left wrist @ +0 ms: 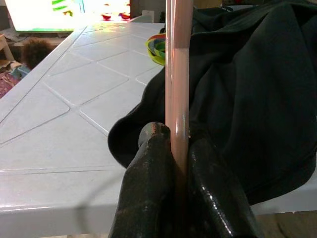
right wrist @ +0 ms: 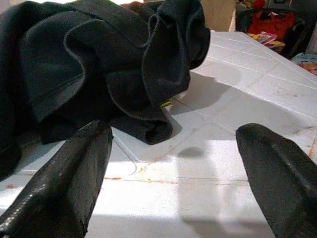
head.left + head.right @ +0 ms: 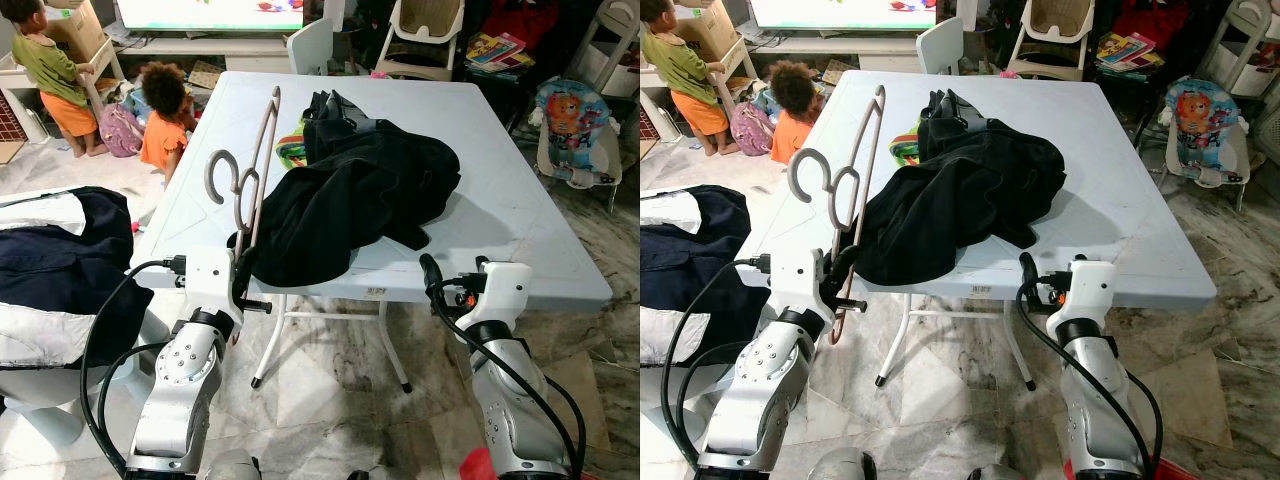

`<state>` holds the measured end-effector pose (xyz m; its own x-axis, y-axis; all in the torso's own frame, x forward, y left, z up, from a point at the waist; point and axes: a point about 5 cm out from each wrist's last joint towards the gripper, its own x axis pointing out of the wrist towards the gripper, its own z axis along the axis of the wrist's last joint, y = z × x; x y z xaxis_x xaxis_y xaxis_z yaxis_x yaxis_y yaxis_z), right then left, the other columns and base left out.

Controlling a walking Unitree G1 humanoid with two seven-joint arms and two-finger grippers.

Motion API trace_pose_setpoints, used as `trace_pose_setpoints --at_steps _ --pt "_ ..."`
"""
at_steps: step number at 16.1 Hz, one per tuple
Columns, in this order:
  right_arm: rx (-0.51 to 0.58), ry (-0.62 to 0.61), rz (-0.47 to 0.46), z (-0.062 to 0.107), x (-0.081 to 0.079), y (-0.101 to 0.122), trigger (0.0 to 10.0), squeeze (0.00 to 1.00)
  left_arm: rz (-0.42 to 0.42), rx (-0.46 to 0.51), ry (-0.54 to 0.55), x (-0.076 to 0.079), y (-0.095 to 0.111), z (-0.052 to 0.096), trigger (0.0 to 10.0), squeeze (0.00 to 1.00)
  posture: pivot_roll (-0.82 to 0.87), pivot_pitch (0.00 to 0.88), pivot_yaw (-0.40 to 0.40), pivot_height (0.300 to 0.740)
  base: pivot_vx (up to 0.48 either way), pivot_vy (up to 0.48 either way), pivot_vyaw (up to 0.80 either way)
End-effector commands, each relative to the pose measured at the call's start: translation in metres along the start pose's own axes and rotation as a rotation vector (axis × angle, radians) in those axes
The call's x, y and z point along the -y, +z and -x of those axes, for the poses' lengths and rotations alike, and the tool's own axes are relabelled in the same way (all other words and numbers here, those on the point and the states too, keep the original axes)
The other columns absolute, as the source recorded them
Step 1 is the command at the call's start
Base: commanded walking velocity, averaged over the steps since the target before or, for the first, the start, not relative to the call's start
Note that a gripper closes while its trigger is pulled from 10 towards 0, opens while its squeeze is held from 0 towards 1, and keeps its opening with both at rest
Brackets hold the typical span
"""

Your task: Hang hanger

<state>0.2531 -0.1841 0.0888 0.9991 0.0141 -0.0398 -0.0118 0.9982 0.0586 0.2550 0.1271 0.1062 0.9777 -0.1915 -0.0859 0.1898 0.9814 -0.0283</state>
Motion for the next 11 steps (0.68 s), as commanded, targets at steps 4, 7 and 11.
trace_pose_setpoints --at_steps 4,7,11 --pt "0.018 -0.016 0.016 0.0009 0.0039 0.0072 10.0 0.0 0.01 0.006 -0.017 0.002 0.0028 0.0009 10.0 0.0 0.02 0.0 -0.02 0.74 0.0 0.0 0.0" --pt "0.015 -0.019 0.018 0.0001 0.0051 0.0072 10.0 0.0 0.01 0.008 -0.02 0.0028 0.0033 0.0005 10.0 0.0 0.02 0.0 -0.022 0.74 0.0 0.0 0.0" --pt "0.01 -0.02 0.018 -0.0007 0.0052 0.0065 10.0 0.0 0.008 0.007 -0.025 0.004 0.0032 0.0004 10.0 0.0 0.02 0.0 -0.022 0.74 0.0 0.0 0.0"
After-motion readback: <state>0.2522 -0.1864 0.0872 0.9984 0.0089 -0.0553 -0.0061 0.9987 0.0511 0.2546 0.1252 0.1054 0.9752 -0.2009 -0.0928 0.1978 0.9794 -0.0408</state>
